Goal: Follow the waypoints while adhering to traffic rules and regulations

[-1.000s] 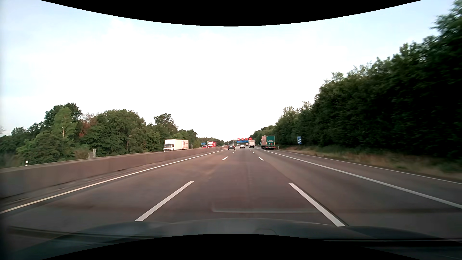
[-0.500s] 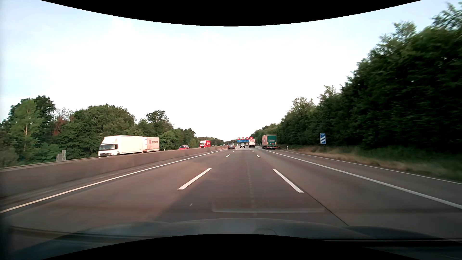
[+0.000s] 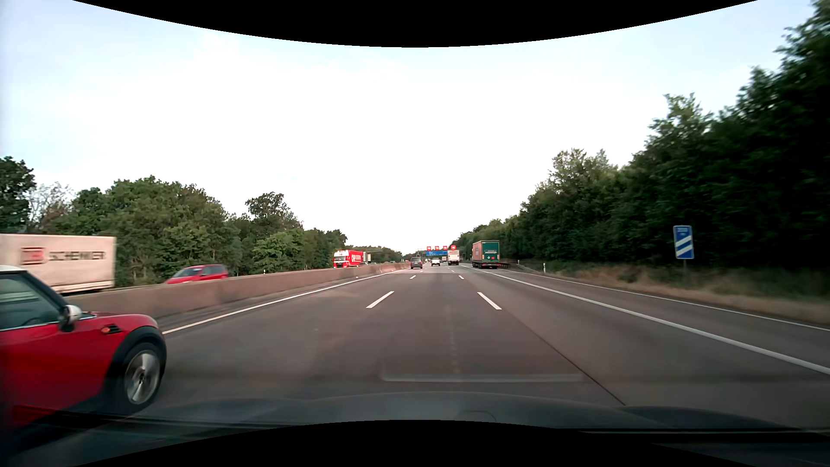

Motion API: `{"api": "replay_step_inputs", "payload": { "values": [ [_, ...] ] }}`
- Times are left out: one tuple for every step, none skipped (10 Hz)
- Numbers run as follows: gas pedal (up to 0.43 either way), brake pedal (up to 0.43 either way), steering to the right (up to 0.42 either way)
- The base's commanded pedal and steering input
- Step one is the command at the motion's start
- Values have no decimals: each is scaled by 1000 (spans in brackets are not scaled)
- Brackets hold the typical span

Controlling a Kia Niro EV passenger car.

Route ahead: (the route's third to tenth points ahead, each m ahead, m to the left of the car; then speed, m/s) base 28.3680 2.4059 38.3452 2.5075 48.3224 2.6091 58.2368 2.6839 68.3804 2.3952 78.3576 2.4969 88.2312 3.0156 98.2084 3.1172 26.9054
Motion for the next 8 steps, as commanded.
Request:
{"api": "replay_step_inputs", "payload": {
  "values": [
    [189, 0, -5],
    [189, 0, -5],
    [189, 0, -5],
    [189, 0, -5],
    [189, 0, -5],
    [189, 0, -5],
    [189, 0, -5],
    [189, 0, -5]
  ]
}}
